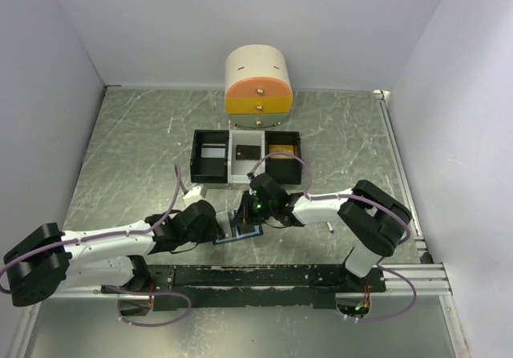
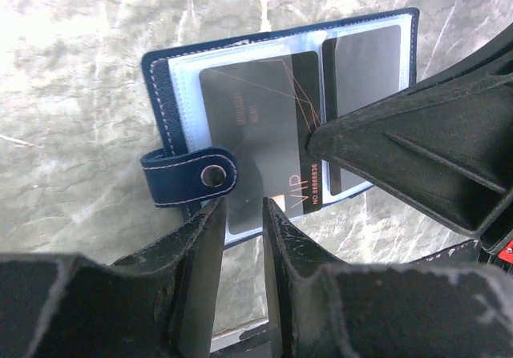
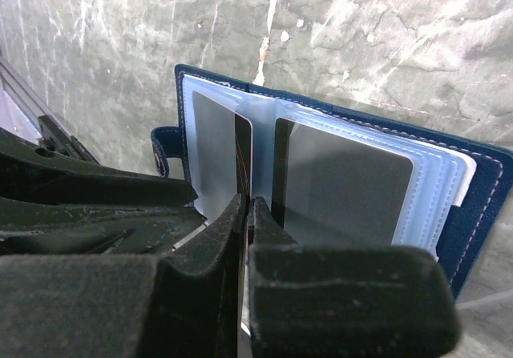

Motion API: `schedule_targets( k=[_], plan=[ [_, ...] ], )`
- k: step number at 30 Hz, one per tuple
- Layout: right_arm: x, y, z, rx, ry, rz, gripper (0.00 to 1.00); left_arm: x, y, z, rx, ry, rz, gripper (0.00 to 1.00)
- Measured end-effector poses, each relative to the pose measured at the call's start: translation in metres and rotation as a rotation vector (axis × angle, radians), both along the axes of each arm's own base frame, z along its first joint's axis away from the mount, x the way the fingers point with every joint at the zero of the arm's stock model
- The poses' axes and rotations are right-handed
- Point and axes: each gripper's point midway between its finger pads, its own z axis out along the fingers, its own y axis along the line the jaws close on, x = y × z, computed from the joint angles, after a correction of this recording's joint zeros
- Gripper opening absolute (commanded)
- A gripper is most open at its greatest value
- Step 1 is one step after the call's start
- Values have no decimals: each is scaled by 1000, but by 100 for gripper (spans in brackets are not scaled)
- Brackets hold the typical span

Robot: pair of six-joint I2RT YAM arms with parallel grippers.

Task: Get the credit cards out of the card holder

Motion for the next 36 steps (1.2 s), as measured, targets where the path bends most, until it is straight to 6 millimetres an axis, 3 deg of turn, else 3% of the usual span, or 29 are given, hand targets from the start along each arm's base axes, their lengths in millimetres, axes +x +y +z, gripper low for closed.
schedule_targets(
  k=[7, 18, 24, 36],
  plan=[
    [-3, 5, 5, 37, 13, 17, 3, -4, 18, -7, 35, -9, 22, 33],
    [-5, 5, 3, 73, 51, 13, 10, 0, 10, -9, 43, -13, 5, 25],
    [-3, 2, 0, 71, 56, 0, 0, 2, 7, -9, 59, -7, -1, 22],
    [9, -14, 10, 72, 32, -42, 0, 2, 7, -9, 53, 1, 17, 23]
  ],
)
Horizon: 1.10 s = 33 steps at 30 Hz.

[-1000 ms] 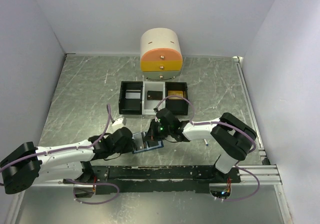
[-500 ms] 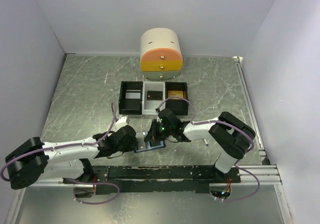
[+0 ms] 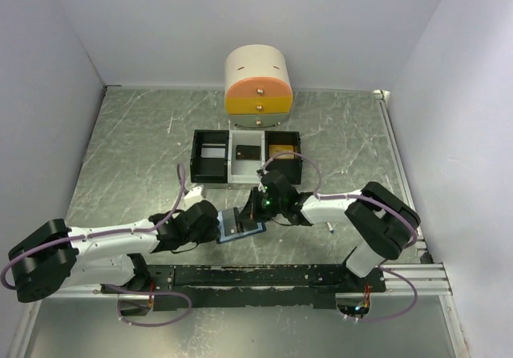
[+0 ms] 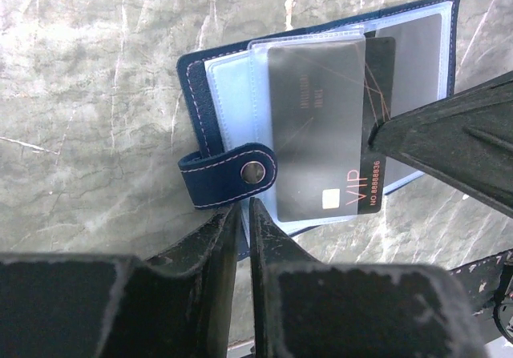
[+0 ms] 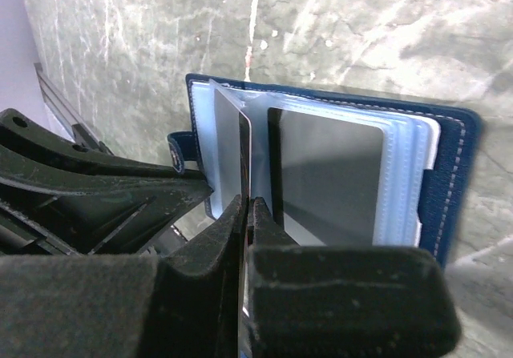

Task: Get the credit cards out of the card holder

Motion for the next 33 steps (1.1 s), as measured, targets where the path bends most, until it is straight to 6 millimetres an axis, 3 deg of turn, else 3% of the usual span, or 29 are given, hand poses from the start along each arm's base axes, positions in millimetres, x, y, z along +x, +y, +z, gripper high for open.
schedule_targets(
  k=[10, 15, 19, 27, 33],
  plan=[
    [-2, -3, -3, 3, 14, 3, 0, -3, 4, 8, -4, -11, -16, 35],
    [-2, -4, -3, 0, 11, 6, 0, 4, -13, 41, -85, -78, -64, 40],
    [-2, -4, -4, -1, 12, 7, 0, 11, -30, 55, -145, -124, -102, 37],
    [-2, -4, -4, -1, 12, 7, 0, 9, -23, 8, -4, -37, -92, 27],
    [-3, -5, -4, 8, 13, 9, 3, 11, -23, 3, 19, -18, -65, 21]
  ],
)
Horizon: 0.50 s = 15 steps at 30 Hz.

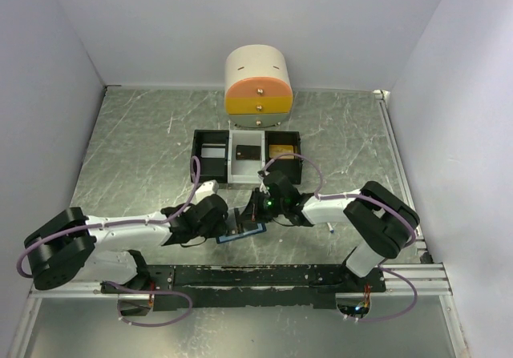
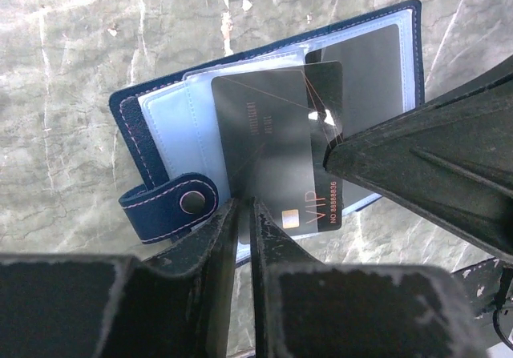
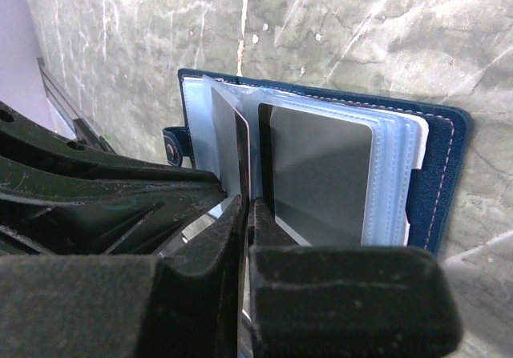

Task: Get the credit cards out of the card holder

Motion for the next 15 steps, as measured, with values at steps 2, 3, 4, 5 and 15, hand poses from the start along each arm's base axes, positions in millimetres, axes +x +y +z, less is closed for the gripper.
schedule_targets(
  k=[2, 3, 4, 5, 15],
  plan=[
    [0, 0, 1, 12, 3, -2, 6, 0, 0, 0, 13, 8, 7, 20],
    [0, 0, 1, 17, 4, -3, 7, 0, 0, 0, 17, 11, 8, 20],
    [0, 1, 2, 21, 5, -3, 8, 0, 1, 0, 20, 12, 9, 19],
    [0, 1, 2, 24, 5, -2, 9, 0, 0, 0, 21, 12, 9, 19],
    [-5, 4, -4, 35, 39, 24, 3, 0, 1, 0, 21, 13, 14, 18]
  ],
)
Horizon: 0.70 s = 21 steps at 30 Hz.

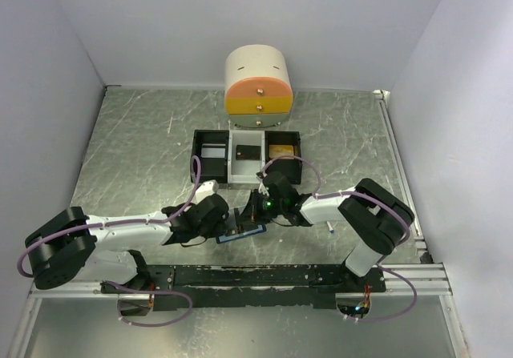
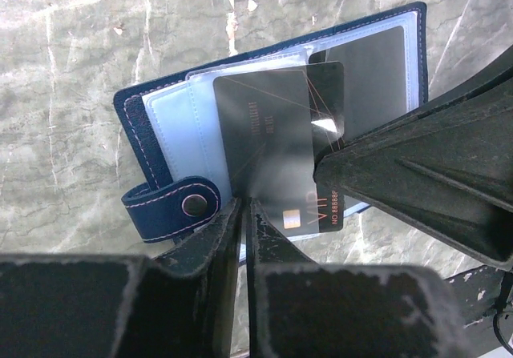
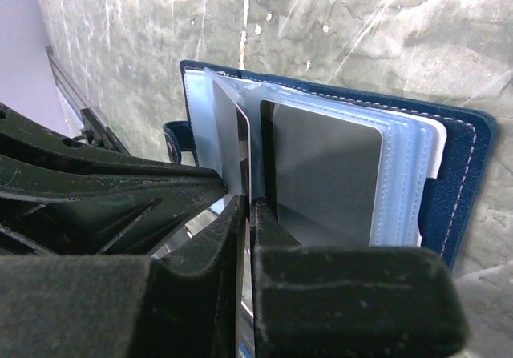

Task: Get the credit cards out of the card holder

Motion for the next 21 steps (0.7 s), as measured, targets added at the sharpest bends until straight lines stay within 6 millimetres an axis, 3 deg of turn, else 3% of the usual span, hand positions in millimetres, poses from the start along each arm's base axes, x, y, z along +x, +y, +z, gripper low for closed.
schedule_targets(
  k=[14, 21],
  plan=[
    [8, -13, 9, -24, -34, -16, 2, 0, 3, -1, -4, 2, 25, 18],
    [7, -14, 10, -19, -28, -6, 2, -2, 7, 2, 0, 1, 23, 29]
  ],
)
